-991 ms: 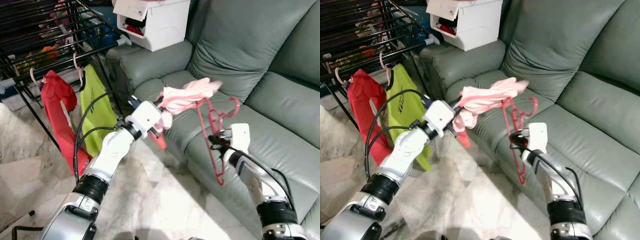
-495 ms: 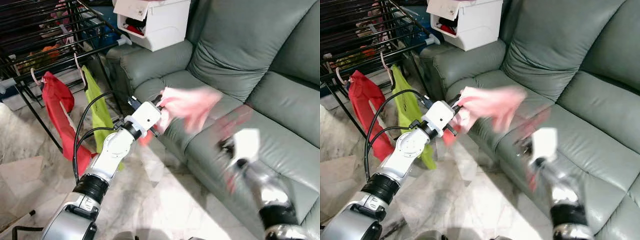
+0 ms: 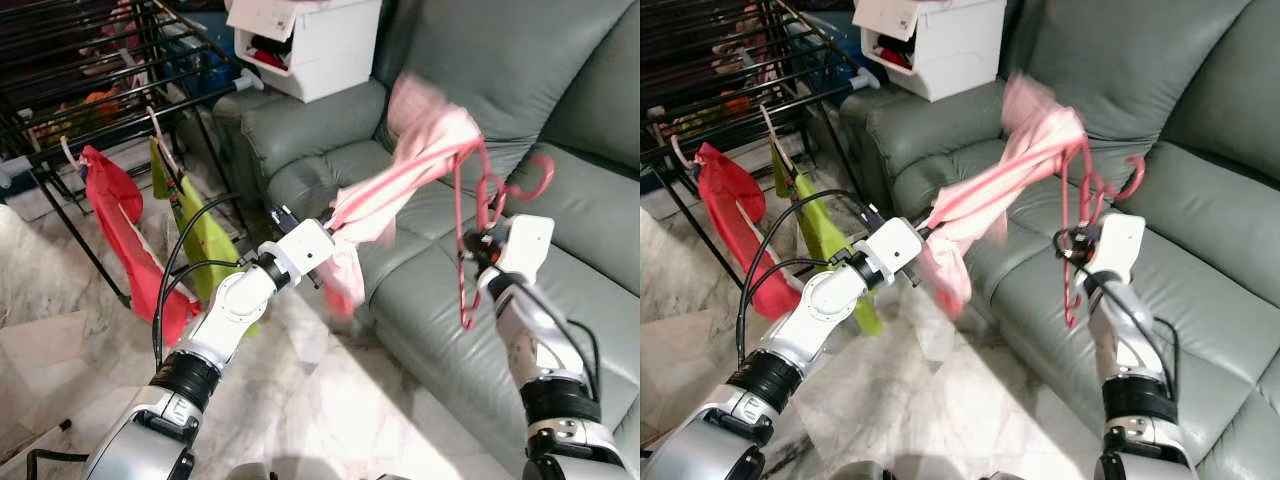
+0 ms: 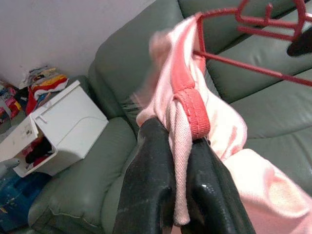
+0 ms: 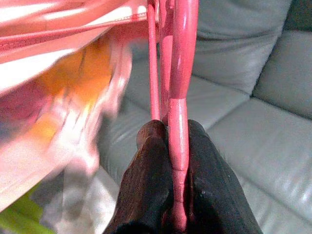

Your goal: Hang hanger

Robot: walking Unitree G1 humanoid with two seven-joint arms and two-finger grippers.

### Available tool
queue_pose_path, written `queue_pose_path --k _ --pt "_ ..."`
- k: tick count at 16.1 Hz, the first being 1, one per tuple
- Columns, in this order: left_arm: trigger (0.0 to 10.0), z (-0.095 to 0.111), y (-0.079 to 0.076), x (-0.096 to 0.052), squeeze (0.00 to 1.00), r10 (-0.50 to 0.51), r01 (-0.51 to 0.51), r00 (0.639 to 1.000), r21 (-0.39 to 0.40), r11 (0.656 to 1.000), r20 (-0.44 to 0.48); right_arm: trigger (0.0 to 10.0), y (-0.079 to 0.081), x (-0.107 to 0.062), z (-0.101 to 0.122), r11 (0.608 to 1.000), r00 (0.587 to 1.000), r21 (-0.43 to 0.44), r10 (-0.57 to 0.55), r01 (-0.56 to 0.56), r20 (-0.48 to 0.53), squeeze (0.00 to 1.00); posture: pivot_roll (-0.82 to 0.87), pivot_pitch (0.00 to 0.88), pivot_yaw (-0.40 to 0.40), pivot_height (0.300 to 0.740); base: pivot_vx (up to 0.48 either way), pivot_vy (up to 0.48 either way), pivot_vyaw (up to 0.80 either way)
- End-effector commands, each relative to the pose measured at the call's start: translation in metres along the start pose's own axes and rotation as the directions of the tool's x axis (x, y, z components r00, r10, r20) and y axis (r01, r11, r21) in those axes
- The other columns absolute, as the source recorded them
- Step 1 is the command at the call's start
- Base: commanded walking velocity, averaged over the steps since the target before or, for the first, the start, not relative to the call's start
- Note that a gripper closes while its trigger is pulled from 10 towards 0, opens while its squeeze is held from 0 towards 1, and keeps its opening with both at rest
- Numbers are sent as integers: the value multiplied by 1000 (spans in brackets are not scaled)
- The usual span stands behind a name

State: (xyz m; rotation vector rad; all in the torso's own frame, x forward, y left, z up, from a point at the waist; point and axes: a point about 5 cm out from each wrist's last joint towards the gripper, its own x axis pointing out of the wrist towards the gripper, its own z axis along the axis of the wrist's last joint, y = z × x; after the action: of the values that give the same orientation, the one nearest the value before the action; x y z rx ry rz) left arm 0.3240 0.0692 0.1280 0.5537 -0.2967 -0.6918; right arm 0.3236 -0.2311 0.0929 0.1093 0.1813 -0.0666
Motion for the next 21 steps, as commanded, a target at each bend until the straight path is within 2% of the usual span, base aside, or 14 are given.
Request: queue_pose_path --k 1,3,5,6,7,8,9,10,13,15,17,19,20,21 --pt "10000 -1 2 -2 0 7 -7 1000 12 1000 -1 10000 -9 -1 5 997 996 34 -72 70 43 0 -87 0 35 740 0 0 0" --pt "10000 -2 2 -2 0 8 -8 1000 14 1000 -8 10000 -20 -1 24 986 979 92 -149 137 142 0 -87 0 38 740 0 0 0" --pt "10000 -1 -2 -1 0 6 -6 1000 20 1000 -6 10000 -7 5 31 984 989 175 -40 15 143 0 -87 0 38 740 0 0 0" --pt "10000 1 -3 1 0 9 -9 1000 19 1000 4 10000 -7 8 38 944 984 329 -73 16 161 0 -87 0 38 740 0 0 0" --pt "10000 5 -7 3 0 0 -1 1000 15 1000 26 10000 -6 13 50 828 978 560 -101 -21 185 0 -89 0 39 740 0 0 0" --pt "10000 7 -12 4 0 -12 12 999 16 1000 33 10000 -1 15 56 800 974 597 -84 -61 211 0 -88 0 38 740 0 0 0" --pt "10000 8 -17 3 0 -34 34 998 16 999 44 10000 5 18 62 730 973 675 -57 -113 224 0 -88 0 38 740 0 0 0" --pt "10000 8 -22 2 0 -55 54 997 23 998 47 10000 12 20 67 711 970 685 -15 -160 242 0 -87 0 39 740 0 0 0" --pt "10000 7 -46 -1 0 -129 127 990 46 991 50 10000 76 10 90 585 863 634 363 -505 352 0 -84 0 35 740 0 0 0" --pt "10000 7 -51 -2 0 -140 138 989 48 989 53 10000 93 1 92 538 800 599 477 -593 364 0 -82 0 32 740 0 0 0" --pt "10000 7 -54 -4 0 -161 158 985 59 986 62 10000 94 -3 89 578 778 527 526 -623 343 0 -82 0 32 740 0 0 0" --pt "10000 7 -50 -5 0 -144 140 988 63 988 63 10000 72 8 92 647 868 580 351 -495 351 0 -83 0 32 740 0 0 0" --pt "10000 6 -49 -4 0 -138 134 989 66 989 61 10000 70 7 92 727 870 483 359 -487 338 0 -83 0 31 740 0 0 0" --pt "10000 6 -49 -4 0 -133 129 989 68 989 60 10000 72 5 89 826 867 299 390 -479 312 0 -83 0 31 740 0 0 0"
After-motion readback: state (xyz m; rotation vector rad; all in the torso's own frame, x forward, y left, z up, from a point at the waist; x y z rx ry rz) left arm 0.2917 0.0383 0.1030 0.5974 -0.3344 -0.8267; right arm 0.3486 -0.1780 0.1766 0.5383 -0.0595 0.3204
